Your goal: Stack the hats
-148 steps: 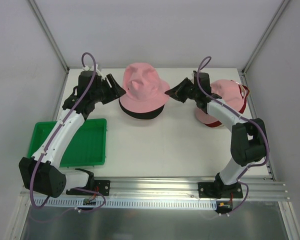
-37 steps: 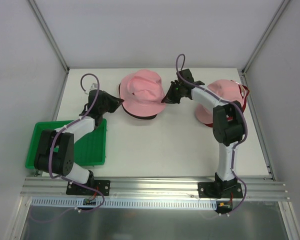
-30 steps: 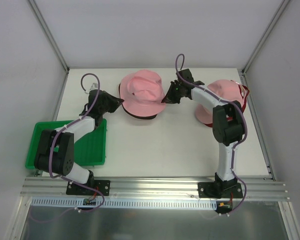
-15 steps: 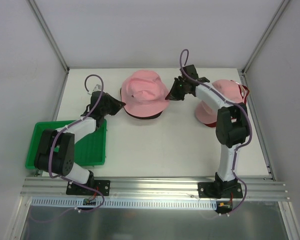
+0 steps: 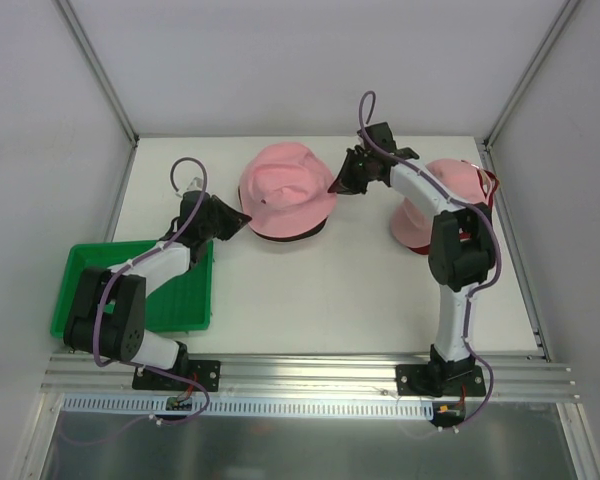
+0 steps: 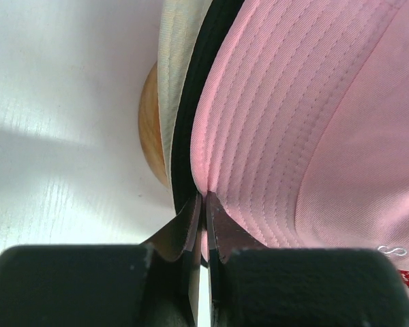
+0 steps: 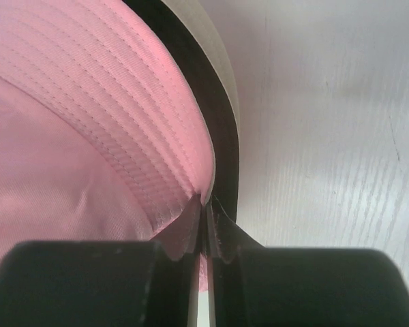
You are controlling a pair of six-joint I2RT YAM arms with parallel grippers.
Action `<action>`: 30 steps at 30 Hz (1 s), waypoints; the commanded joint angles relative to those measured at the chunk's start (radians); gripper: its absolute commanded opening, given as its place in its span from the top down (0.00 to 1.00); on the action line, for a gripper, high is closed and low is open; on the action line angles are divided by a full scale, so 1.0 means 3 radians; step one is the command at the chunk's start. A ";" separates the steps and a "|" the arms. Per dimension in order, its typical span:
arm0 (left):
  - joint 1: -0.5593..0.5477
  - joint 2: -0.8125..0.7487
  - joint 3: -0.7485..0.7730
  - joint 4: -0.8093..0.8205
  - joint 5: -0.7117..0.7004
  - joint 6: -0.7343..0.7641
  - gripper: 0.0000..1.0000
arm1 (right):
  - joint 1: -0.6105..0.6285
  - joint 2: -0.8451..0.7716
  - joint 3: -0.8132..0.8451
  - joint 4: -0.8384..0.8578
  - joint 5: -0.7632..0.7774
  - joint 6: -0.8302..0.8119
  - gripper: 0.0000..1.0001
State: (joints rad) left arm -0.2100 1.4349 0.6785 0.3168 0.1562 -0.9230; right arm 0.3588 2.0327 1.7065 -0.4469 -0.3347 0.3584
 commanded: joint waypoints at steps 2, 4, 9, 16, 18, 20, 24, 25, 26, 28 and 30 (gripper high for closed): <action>0.0005 0.0085 -0.0180 -0.0698 -0.0035 0.0269 1.00 | 0.0021 0.0244 0.0228 -0.0233 0.0200 -0.0213 0.96; 0.0005 0.0120 -0.0155 -0.0708 -0.0030 0.0269 1.00 | 0.0057 0.0306 0.0228 -0.0269 0.0277 -0.0249 0.96; 0.0000 0.0156 -0.0104 -0.0724 -0.0020 0.0274 1.00 | 0.0108 0.0521 0.0131 -0.0315 0.0303 -0.0300 0.98; -0.0006 0.0182 -0.0109 -0.0734 -0.0009 0.0300 1.00 | 0.0098 0.0501 0.0064 -0.0300 0.0328 -0.0325 0.98; -0.0006 0.0157 -0.0129 -0.0739 0.0006 0.0310 1.00 | 0.0082 0.0450 0.0079 -0.0295 0.0318 -0.0315 0.96; -0.0006 0.0111 -0.0150 -0.0744 0.0021 0.0331 1.00 | 0.0062 0.0348 0.0130 -0.0300 0.0298 -0.0310 0.93; -0.0006 -0.0047 -0.0129 -0.0826 0.0057 0.0382 1.00 | 0.0026 0.0194 0.0248 -0.0331 0.0252 -0.0284 0.85; -0.0006 -0.0073 -0.0129 -0.0841 0.0067 0.0392 0.97 | 0.0021 0.0173 0.0284 -0.0346 0.0242 -0.0290 0.83; -0.0006 -0.0114 -0.0114 -0.0877 0.0072 0.0402 0.89 | 0.0021 0.0143 0.0350 -0.0392 0.0236 -0.0305 0.82; -0.0006 -0.0196 -0.0099 -0.0928 0.0067 0.0448 0.80 | 0.0016 0.0102 0.0396 -0.0428 0.0231 -0.0315 0.76; -0.0006 -0.0273 -0.0063 -0.1010 0.0052 0.0489 0.68 | 0.0016 0.0071 0.0417 -0.0443 0.0231 -0.0320 0.71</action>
State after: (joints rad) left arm -0.2096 1.3911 0.6716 0.1631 0.1738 -0.8383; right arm 0.3786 2.1220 1.7981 -0.4847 -0.3195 0.3038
